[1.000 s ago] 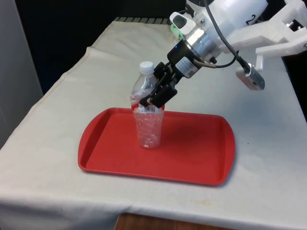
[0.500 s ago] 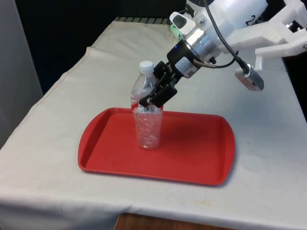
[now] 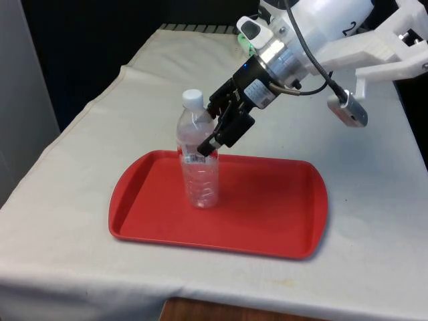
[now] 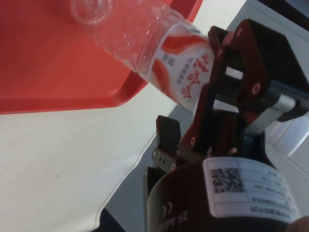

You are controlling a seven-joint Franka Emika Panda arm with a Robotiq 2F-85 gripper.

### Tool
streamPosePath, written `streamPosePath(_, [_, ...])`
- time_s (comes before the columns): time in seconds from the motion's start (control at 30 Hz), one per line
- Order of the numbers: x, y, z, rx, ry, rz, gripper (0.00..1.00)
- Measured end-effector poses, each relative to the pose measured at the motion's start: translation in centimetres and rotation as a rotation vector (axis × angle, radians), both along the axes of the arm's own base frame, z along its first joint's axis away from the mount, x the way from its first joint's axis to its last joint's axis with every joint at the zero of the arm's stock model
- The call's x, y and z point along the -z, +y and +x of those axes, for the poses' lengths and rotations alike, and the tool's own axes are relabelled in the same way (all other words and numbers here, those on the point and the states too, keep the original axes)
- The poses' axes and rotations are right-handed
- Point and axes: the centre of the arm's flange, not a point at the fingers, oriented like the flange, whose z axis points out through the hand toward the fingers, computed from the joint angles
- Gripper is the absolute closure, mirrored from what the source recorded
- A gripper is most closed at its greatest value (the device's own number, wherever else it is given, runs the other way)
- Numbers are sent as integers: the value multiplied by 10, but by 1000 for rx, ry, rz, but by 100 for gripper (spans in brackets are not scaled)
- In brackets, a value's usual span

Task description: Place the bottle upright on the tray.

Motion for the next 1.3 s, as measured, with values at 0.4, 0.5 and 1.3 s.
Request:
streamPosePath(0.4, [0, -1, 0, 5, 3, -4, 0])
streamPosePath(0.5, [0, -1, -1, 6, 4, -5, 0])
streamPosePath(1.3, [-10, 41, -2, 20, 15, -23, 0])
